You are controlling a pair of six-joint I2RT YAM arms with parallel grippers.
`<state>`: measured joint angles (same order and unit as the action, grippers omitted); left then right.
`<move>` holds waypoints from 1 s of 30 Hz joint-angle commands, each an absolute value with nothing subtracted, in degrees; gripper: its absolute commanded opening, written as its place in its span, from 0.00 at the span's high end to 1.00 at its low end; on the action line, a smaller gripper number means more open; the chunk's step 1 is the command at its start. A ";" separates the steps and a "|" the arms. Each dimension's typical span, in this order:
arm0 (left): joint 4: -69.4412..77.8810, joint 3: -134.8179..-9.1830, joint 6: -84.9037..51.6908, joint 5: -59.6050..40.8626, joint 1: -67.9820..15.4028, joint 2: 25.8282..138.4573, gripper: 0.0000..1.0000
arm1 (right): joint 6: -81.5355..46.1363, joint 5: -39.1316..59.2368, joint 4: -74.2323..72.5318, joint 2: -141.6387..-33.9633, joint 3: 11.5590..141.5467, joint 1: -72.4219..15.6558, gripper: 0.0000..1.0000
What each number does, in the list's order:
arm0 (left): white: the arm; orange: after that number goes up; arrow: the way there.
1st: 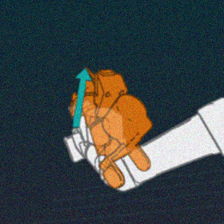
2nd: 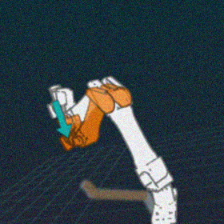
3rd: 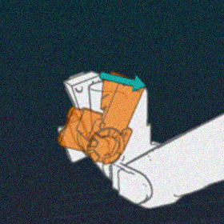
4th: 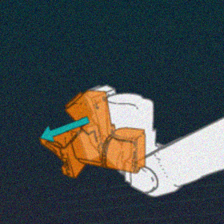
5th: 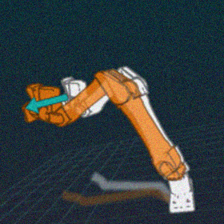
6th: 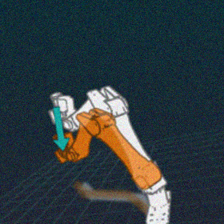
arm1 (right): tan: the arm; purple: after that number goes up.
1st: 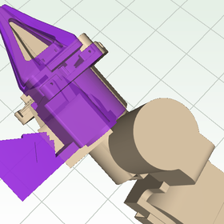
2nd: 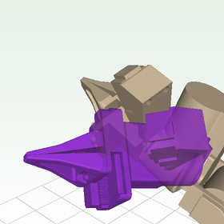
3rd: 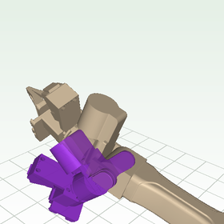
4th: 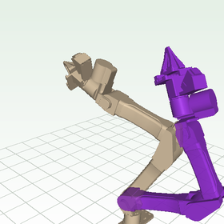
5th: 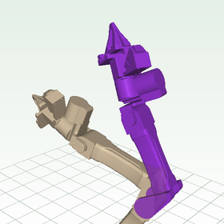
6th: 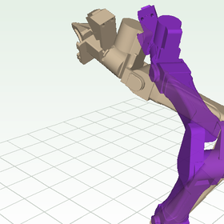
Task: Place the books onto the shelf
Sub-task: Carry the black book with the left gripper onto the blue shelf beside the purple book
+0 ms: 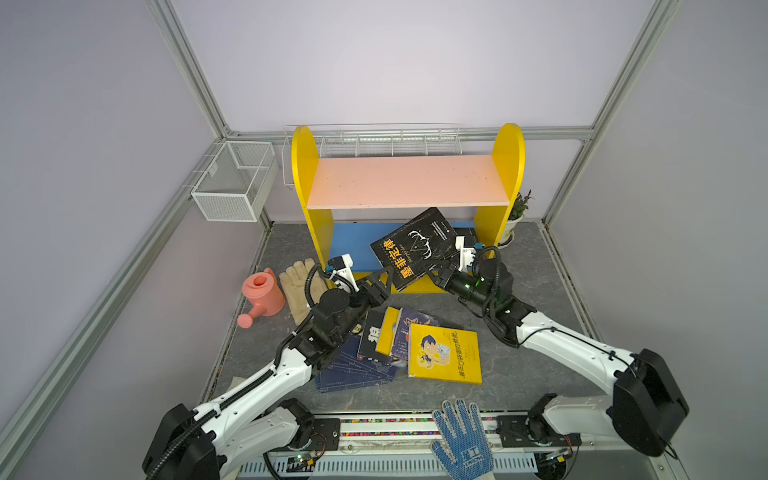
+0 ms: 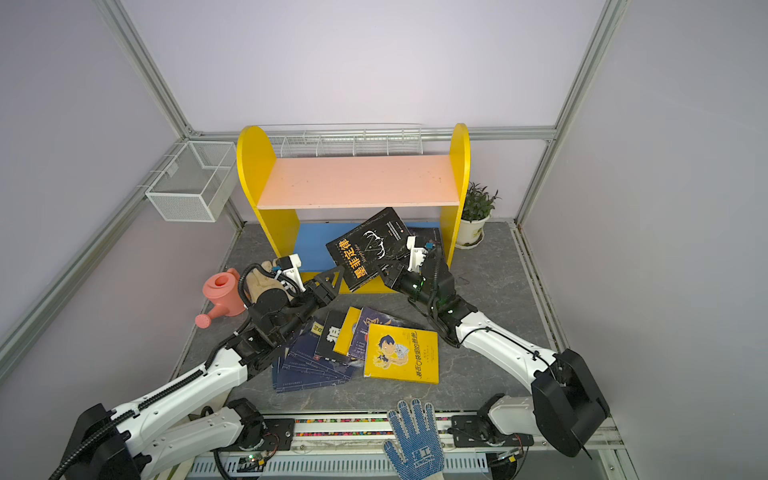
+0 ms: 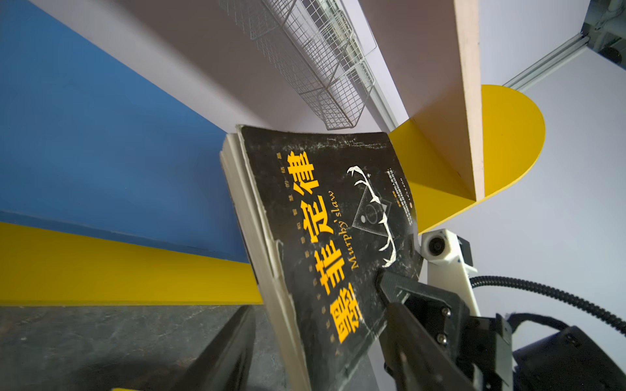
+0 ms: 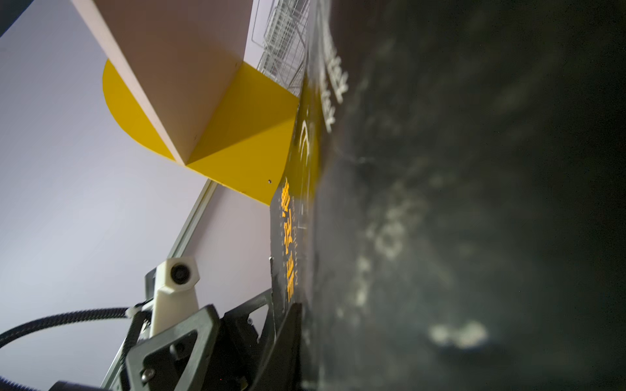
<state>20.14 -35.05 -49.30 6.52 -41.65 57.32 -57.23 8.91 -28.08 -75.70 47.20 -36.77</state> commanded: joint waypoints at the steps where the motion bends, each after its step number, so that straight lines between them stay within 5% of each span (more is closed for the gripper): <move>1: 15.74 -35.62 -49.47 10.89 -41.84 55.14 0.35 | -58.03 0.31 -37.53 -75.69 47.68 -36.19 0.94; 11: 8.22 -34.04 -47.44 13.96 -41.84 49.97 0.35 | -61.40 -8.54 -41.98 -80.32 48.42 -33.14 0.94; 23: 5.54 -34.54 -46.32 14.46 -41.79 48.48 0.34 | -69.08 -14.85 -28.31 -83.57 53.72 -30.31 0.92; 27: 5.73 -34.72 -46.07 14.16 -41.84 48.52 0.34 | -69.56 -12.31 -14.53 -84.11 58.61 -29.41 0.76; 30: 5.62 -35.00 -46.08 13.93 -41.77 48.84 0.34 | -71.35 -12.67 -6.04 -83.63 60.25 -29.11 0.52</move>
